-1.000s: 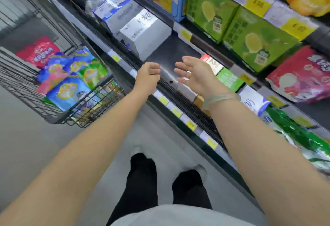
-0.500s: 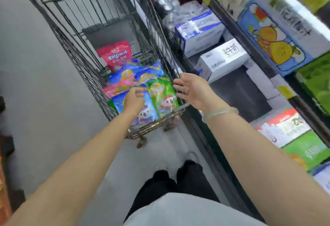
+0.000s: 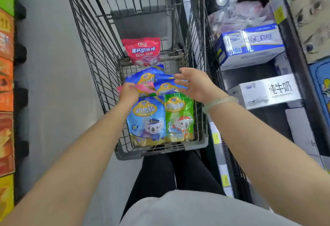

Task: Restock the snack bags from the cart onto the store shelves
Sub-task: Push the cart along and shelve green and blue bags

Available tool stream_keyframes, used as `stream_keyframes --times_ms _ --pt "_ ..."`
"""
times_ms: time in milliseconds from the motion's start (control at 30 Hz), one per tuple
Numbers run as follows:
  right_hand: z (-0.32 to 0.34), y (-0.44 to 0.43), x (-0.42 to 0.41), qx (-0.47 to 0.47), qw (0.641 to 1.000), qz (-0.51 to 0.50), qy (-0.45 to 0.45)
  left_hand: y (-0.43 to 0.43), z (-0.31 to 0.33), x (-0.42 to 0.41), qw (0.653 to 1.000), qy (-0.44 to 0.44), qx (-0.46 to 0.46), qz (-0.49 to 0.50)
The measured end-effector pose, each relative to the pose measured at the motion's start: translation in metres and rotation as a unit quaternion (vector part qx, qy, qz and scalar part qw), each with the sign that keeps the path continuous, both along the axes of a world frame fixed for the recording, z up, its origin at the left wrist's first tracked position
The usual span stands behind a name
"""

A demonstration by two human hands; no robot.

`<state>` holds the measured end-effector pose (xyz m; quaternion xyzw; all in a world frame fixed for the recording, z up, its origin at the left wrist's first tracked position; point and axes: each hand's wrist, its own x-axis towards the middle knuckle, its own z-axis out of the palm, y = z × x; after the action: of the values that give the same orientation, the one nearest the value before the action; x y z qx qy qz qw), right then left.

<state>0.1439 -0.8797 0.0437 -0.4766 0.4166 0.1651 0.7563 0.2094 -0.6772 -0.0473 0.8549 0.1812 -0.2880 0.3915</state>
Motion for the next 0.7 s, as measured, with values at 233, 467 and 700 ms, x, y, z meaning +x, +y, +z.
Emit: stream_keyframes --times_ms 233,467,700 --pt "-0.028 -0.012 0.069 -0.009 0.999 0.018 0.027 -0.016 -0.018 0.081 1.000 -0.006 0.026 -0.001" --pt "-0.067 -0.015 0.134 -0.011 0.999 -0.011 0.047 -0.034 -0.042 0.183 0.998 -0.045 0.001 0.052" --pt "-0.098 -0.015 0.155 0.012 0.997 -0.047 0.062 -0.041 -0.085 0.225 0.979 0.033 -0.121 0.163"
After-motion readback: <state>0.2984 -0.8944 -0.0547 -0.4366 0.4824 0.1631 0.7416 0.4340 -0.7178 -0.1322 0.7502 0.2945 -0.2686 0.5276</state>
